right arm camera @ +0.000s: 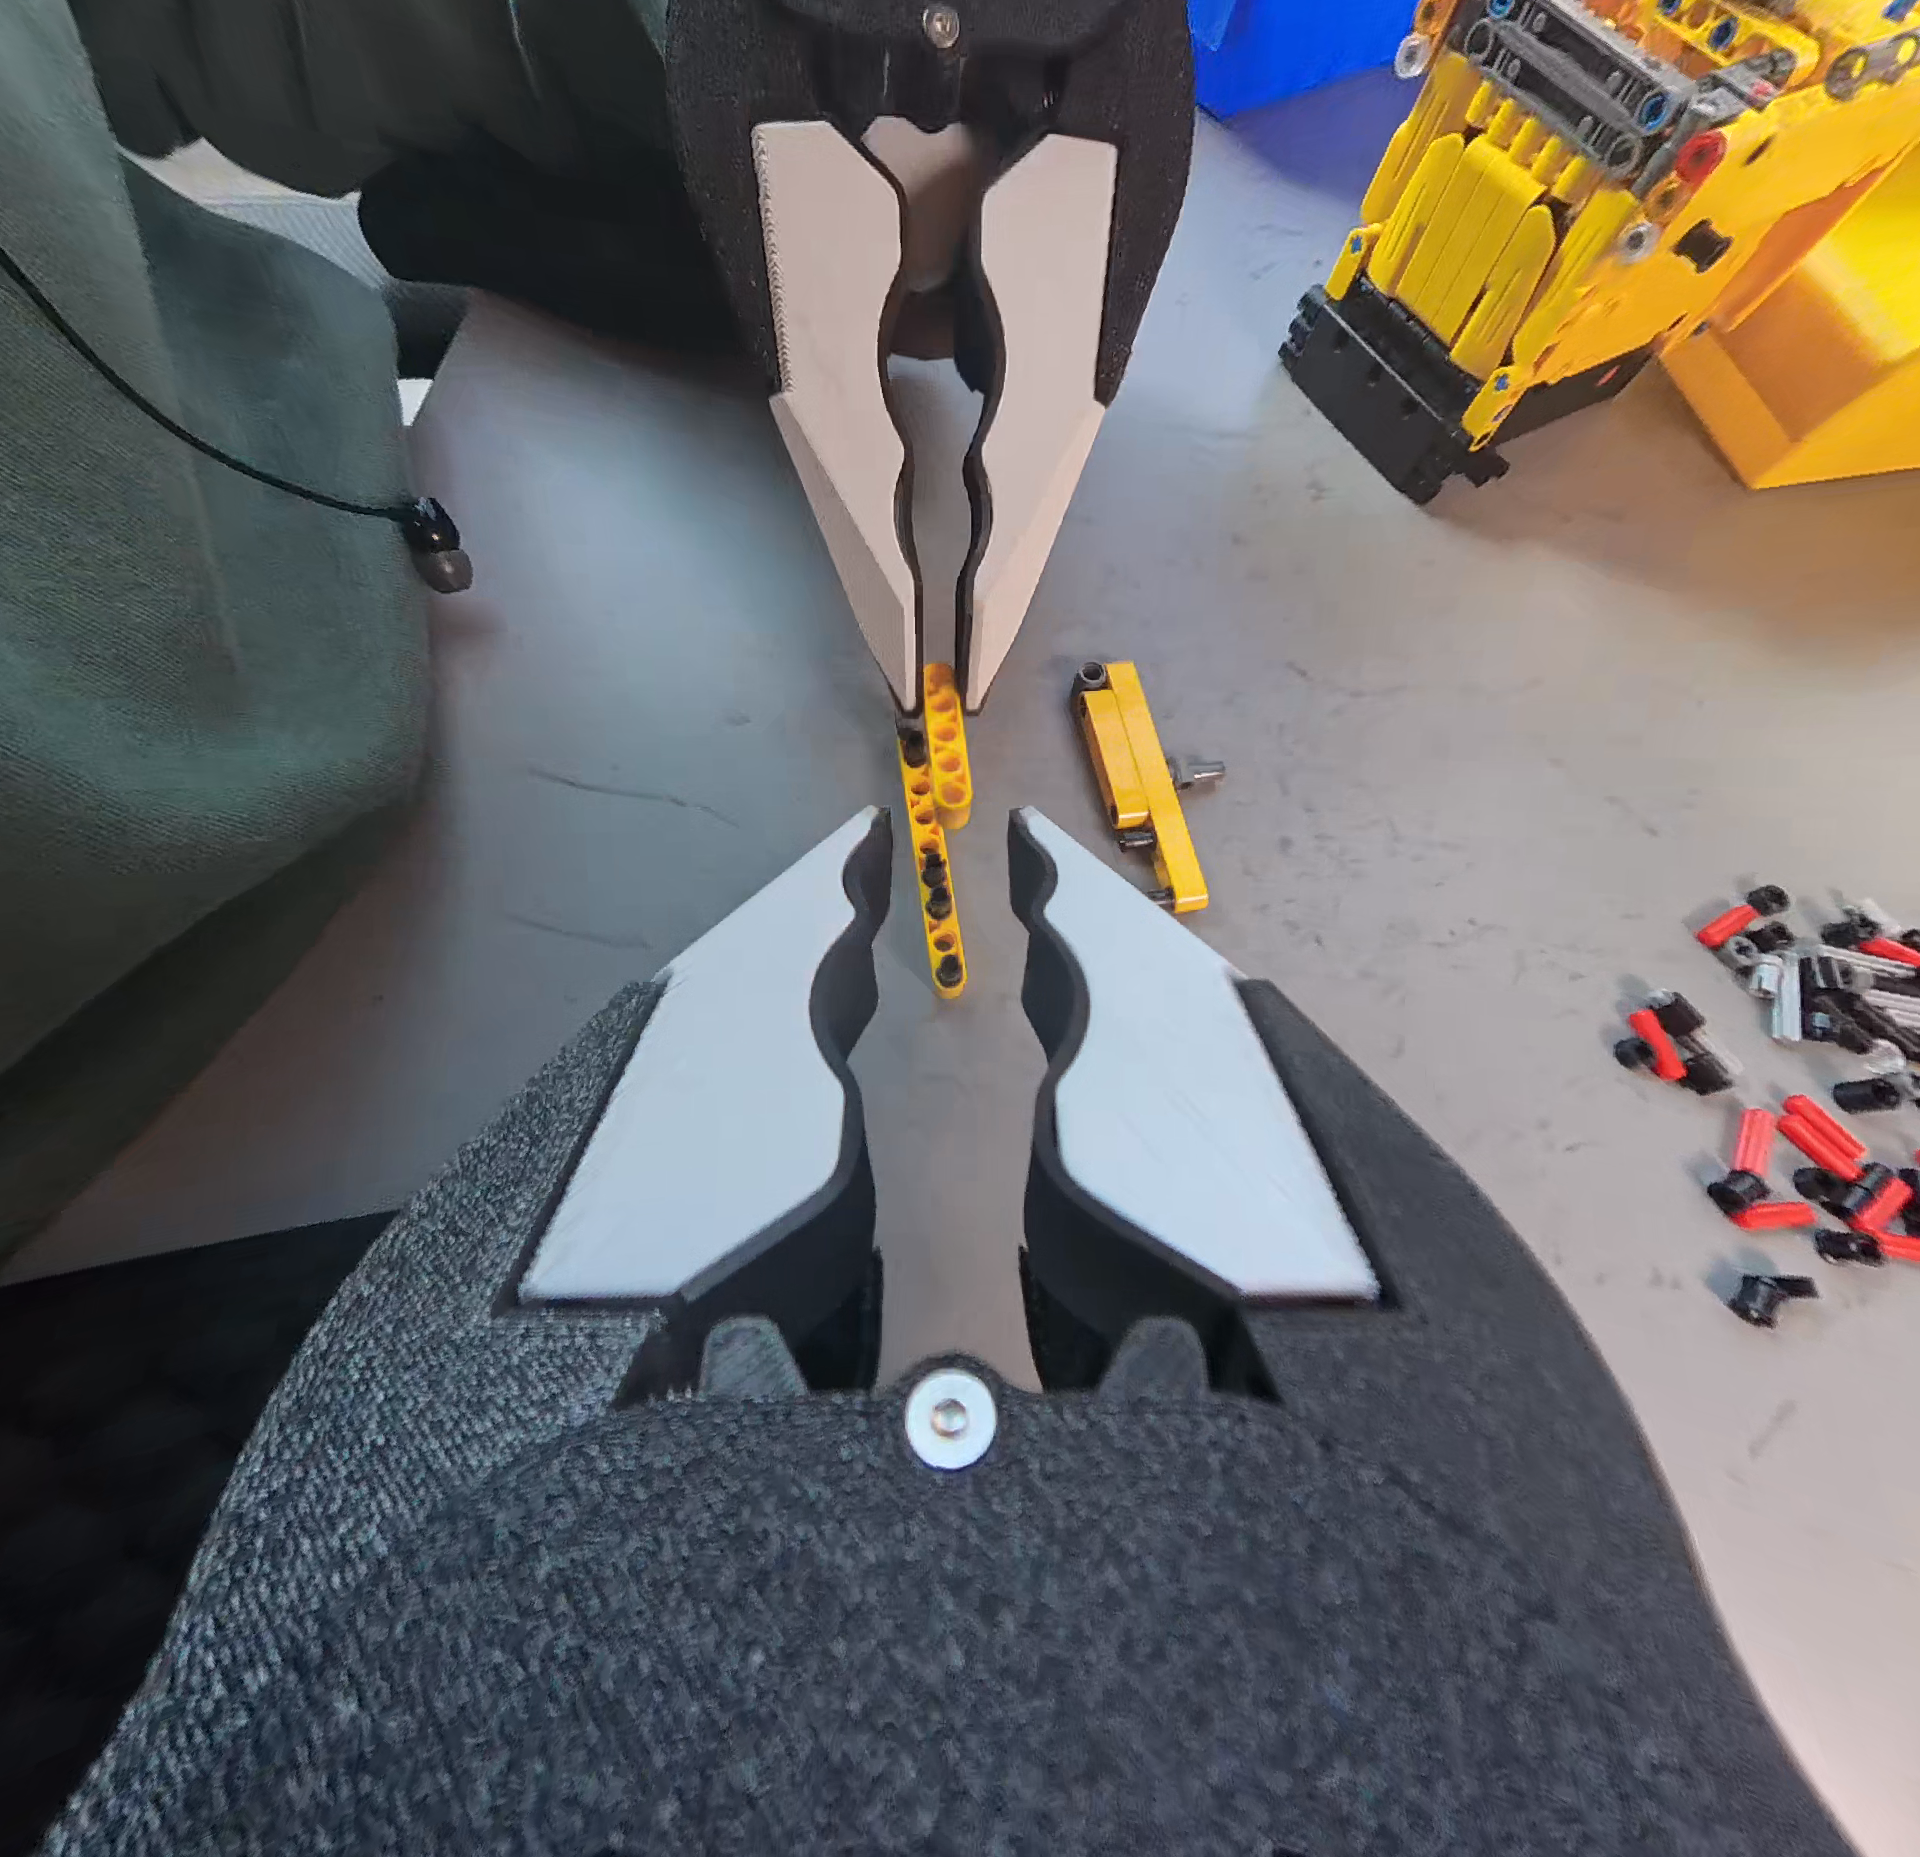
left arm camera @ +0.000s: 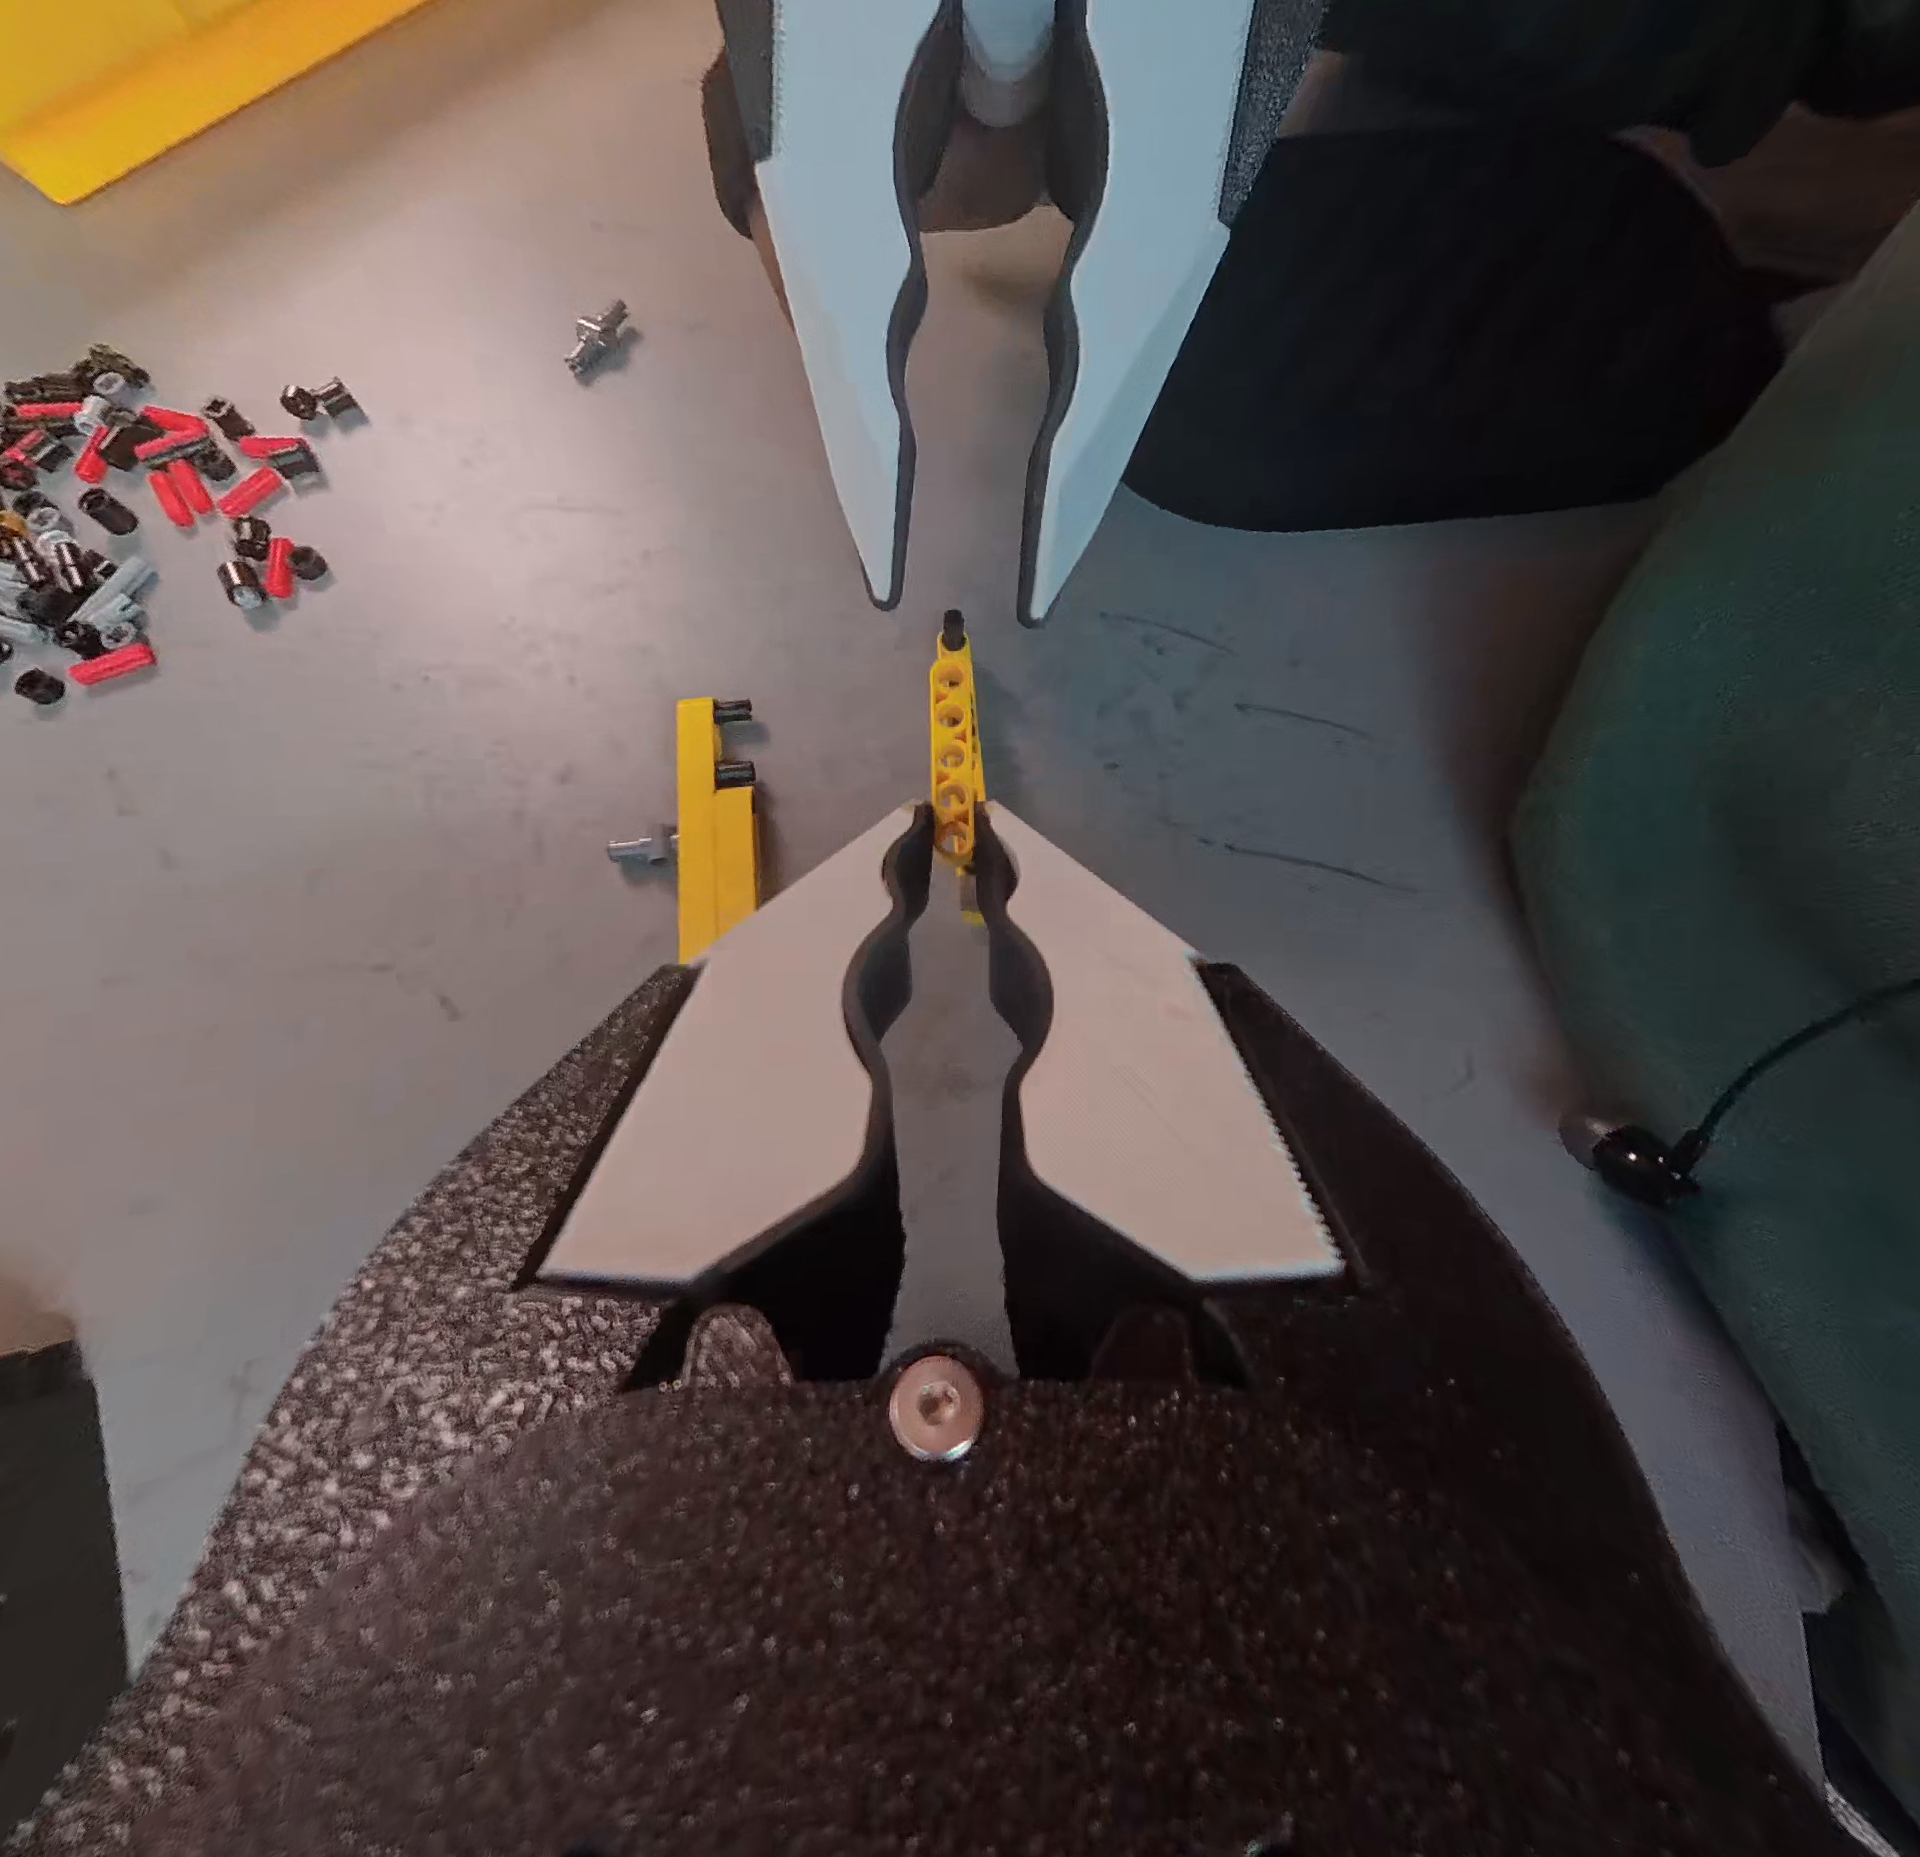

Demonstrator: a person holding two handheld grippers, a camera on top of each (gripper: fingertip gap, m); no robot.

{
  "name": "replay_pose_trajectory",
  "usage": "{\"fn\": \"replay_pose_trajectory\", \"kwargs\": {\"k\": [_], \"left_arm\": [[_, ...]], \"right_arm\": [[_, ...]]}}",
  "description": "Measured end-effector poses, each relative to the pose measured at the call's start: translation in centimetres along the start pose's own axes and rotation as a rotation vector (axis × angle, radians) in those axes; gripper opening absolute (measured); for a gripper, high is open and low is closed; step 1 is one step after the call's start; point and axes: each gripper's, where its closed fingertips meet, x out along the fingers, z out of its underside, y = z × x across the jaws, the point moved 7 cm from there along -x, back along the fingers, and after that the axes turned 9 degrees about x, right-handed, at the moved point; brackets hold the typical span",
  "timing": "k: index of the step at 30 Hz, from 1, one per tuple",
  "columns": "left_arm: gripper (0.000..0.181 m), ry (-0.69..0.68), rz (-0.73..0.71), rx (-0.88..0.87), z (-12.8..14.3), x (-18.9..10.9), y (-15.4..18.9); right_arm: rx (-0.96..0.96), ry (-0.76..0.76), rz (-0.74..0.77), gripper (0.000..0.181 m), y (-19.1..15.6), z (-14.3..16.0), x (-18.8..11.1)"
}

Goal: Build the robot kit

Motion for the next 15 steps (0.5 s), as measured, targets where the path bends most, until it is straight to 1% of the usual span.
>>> {"fn": "replay_pose_trajectory", "kwargs": {"k": [4,7,15], "left_arm": [[0.007,-0.018,-0.006,0.018,-0.2,0.5,0.4],[0.007,-0.03,-0.01,0.016,-0.1,0.6,0.4],[0.007,-0.037,-0.005,0.012,0.2,0.9,0.6]], "right_arm": [[-0.007,-0.002,-0.013,0.019,-0.3,0.2,1.1],[-0.013,-0.008,-0.009,0.008,-0.2,0.4,1.6],[0.0,-0.029,-0.032,0.007,-0.1,0.9,2.0]]}}
